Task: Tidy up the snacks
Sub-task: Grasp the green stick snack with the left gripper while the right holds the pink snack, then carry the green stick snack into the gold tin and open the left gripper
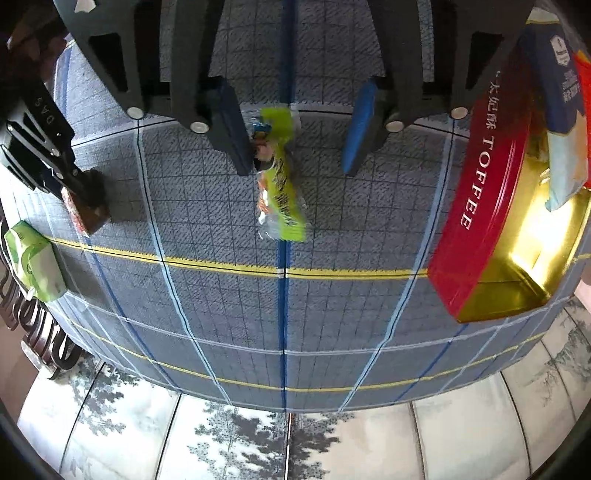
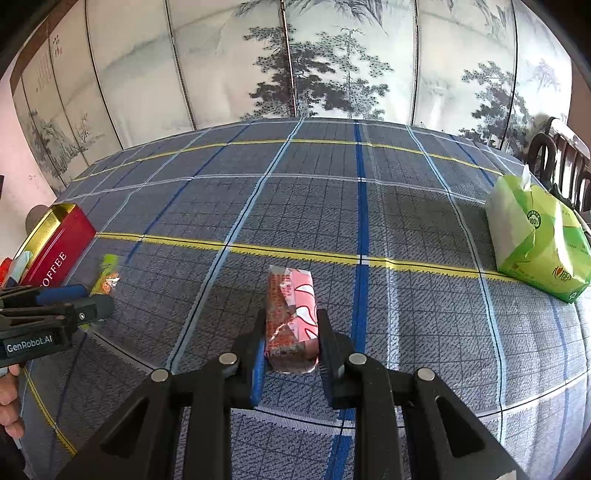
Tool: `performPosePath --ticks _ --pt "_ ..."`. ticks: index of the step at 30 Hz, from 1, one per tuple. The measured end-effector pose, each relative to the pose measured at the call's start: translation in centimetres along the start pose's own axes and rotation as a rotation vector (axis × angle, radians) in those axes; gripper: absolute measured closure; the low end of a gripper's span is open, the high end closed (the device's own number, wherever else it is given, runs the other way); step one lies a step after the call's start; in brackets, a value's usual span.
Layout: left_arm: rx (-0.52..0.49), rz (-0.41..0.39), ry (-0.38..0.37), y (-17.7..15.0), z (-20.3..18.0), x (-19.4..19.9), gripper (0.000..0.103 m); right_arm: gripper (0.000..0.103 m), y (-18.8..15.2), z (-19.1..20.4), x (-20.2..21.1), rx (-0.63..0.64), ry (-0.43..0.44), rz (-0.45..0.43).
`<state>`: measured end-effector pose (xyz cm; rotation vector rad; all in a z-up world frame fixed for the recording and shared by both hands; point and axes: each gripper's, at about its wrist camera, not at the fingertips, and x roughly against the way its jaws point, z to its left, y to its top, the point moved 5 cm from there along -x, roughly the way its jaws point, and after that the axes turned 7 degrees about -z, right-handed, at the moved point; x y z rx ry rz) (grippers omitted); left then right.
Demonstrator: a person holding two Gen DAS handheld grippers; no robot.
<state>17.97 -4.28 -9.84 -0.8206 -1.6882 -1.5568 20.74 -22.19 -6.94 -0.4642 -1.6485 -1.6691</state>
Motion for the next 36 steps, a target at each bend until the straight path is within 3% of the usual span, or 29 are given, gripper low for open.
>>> performPosePath --ticks 5,19,36 --pt "-0.003 -0.005 -0.006 0.0 0.6 0.1 0.079 0.079 0.0 -0.1 0.0 0.0 0.001 0.001" --pt "-0.05 -0.016 -0.026 -1.1 0.3 1.8 0.08 0.079 -0.1 0.2 0.0 0.013 -0.01 0.002" --pt "-0.113 -0.076 -0.018 -1.1 0.6 6.9 0.08 0.079 -0.2 0.9 0.0 0.043 -0.041 0.006"
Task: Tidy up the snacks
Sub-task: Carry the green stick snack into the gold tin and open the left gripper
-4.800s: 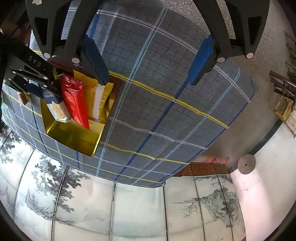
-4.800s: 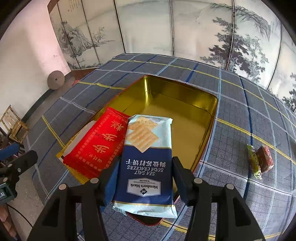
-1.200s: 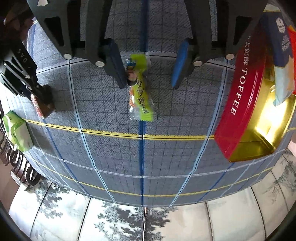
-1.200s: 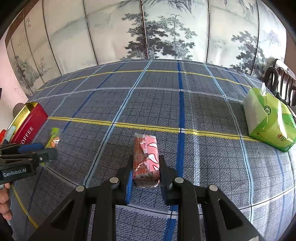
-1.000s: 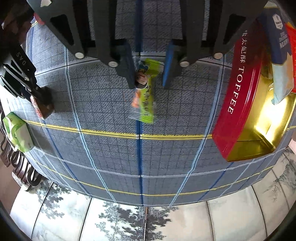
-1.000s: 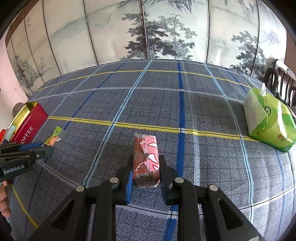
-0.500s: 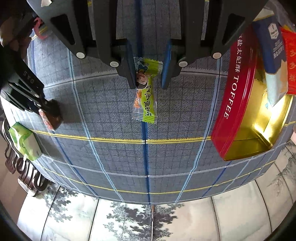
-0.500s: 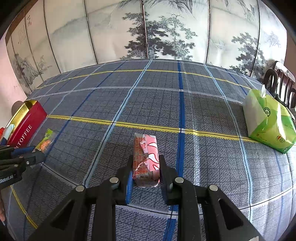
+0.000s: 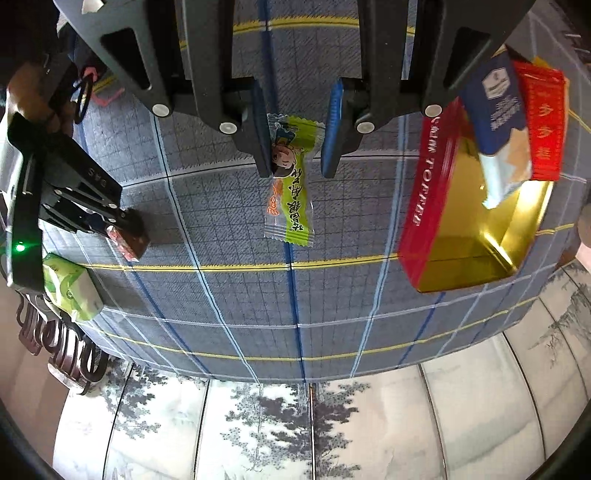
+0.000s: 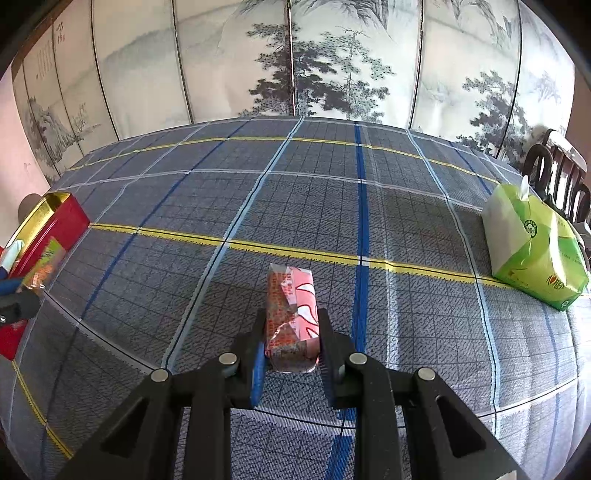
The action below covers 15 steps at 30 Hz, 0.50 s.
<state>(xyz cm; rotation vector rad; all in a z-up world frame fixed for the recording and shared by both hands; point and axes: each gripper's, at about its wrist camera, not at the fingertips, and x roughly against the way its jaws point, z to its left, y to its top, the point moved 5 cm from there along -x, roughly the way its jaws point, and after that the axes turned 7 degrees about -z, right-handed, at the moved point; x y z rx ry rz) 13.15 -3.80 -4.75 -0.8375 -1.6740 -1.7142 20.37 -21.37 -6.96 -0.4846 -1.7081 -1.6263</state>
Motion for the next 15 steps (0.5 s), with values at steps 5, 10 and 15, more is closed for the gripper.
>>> performPosePath --ticks 5,10,15 --pt "-0.012 -0.02 0.018 0.3 1.0 1.5 0.08 0.079 0.0 0.2 0.0 0.011 -0.011 0.002" --pt "-0.01 -0.048 0.053 0.7 2.6 2.7 0.08 0.079 0.0 0.3 0.1 0.015 -0.016 0.002" --pt "-0.003 -0.077 0.093 1.1 4.9 3.9 0.08 0.079 0.0 0.4 0.1 0.019 -0.02 0.003"
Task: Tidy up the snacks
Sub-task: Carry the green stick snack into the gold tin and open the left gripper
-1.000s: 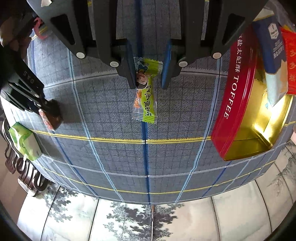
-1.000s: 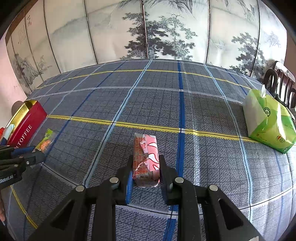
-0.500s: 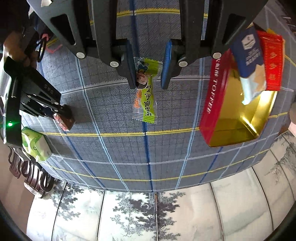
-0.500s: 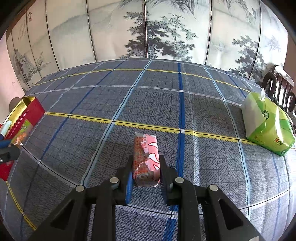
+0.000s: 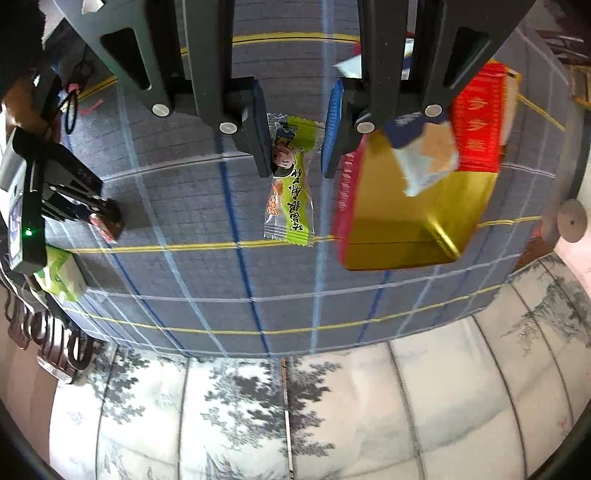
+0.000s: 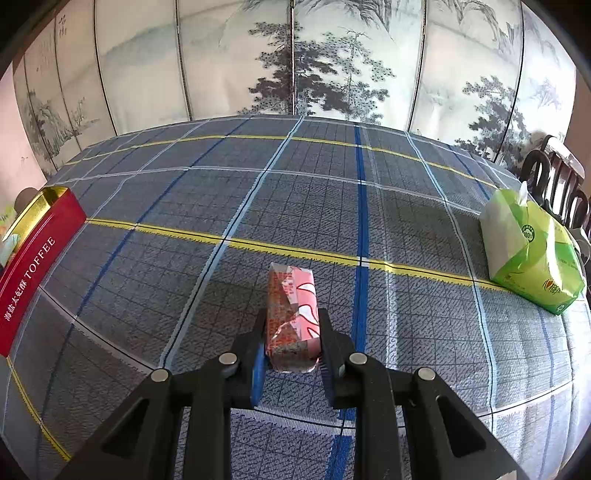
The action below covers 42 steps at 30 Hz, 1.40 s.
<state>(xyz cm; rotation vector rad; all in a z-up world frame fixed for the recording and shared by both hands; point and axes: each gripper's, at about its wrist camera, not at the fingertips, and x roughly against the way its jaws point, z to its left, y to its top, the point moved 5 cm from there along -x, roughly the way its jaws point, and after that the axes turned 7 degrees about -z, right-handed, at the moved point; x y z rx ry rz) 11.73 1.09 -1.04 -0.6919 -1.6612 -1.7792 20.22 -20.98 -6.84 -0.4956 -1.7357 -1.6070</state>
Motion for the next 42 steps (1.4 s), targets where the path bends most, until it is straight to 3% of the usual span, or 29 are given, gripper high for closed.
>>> performPosePath --ticks 21,42 --pt "0.133 -0.002 0.153 -0.8 9.3 -0.5 0.079 0.079 0.0 0.1 0.1 0.01 -0.01 0.001" --pt "0.14 0.047 0.199 -2.4 11.6 -2.4 0.077 0.079 0.0 0.1 0.1 0.015 -0.016 0.001"
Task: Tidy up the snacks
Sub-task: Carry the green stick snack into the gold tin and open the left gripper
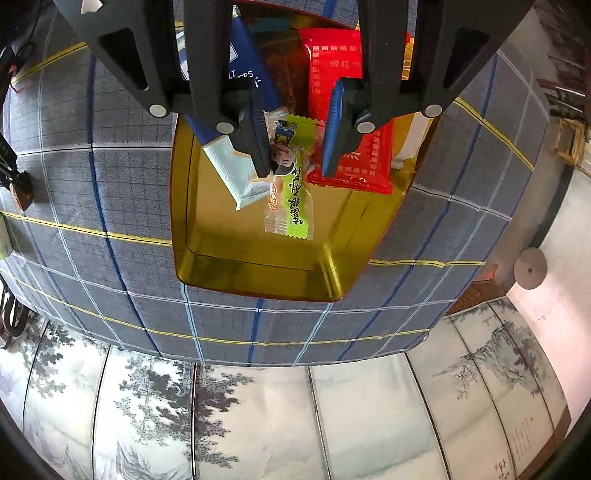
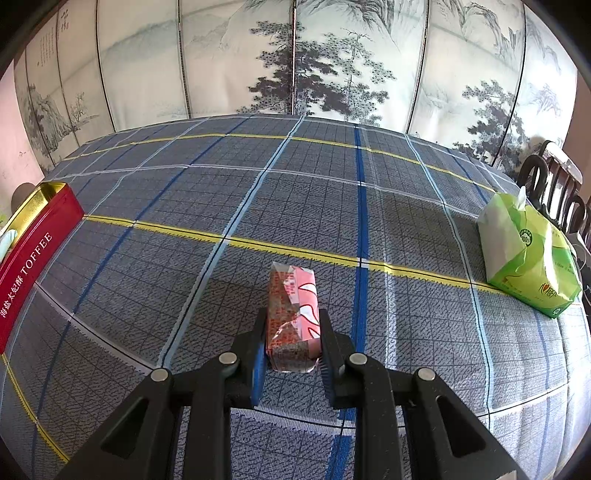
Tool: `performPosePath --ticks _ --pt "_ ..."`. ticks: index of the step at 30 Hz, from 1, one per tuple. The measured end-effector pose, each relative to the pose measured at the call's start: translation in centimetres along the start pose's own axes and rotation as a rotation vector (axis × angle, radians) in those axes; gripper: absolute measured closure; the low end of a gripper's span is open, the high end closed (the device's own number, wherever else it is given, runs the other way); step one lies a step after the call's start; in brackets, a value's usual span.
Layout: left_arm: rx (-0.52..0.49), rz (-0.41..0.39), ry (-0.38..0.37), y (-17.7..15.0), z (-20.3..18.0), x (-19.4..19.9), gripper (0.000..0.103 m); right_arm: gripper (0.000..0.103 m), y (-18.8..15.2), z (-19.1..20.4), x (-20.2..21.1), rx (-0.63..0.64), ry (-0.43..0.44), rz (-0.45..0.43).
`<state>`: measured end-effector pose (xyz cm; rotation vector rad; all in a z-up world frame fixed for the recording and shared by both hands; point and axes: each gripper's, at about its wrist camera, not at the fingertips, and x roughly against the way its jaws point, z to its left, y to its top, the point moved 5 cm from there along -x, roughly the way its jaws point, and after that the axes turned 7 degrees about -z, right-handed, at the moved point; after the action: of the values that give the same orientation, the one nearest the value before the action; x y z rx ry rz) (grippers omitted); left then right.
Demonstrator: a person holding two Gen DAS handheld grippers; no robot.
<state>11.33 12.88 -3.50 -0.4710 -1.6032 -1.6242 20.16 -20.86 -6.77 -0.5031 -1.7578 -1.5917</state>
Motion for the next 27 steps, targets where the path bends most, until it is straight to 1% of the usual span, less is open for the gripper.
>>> performPosePath --ticks 3,5,7,11,13,18,21,27 --pt "0.0 0.002 0.001 0.0 0.0 -0.1 0.076 0.079 0.0 0.0 0.0 0.0 0.0 0.0" --pt "0.0 0.0 0.005 0.0 0.0 0.1 0.075 0.079 0.0 0.0 0.0 0.0 0.0 0.0" --pt "-0.002 0.001 0.014 0.0 0.0 0.1 0.07 0.079 0.0 0.0 0.0 0.001 0.0 0.0" --pt "-0.003 0.002 0.018 0.0 0.0 0.2 0.064 0.079 0.0 0.0 0.0 0.0 0.0 0.0" --pt "-0.001 0.001 0.019 0.0 0.1 0.4 0.059 0.079 0.0 0.0 0.0 0.001 0.0 0.0" --pt "-0.009 -0.005 0.026 0.0 0.1 0.6 0.051 0.079 0.0 0.0 0.0 0.0 0.0 0.0" --pt "-0.01 -0.01 0.027 0.0 0.2 0.9 0.048 0.079 0.0 0.0 0.0 0.001 0.0 0.0" --pt "-0.015 -0.021 0.038 0.1 0.4 1.6 0.04 0.079 0.0 0.0 0.0 0.001 0.0 0.0"
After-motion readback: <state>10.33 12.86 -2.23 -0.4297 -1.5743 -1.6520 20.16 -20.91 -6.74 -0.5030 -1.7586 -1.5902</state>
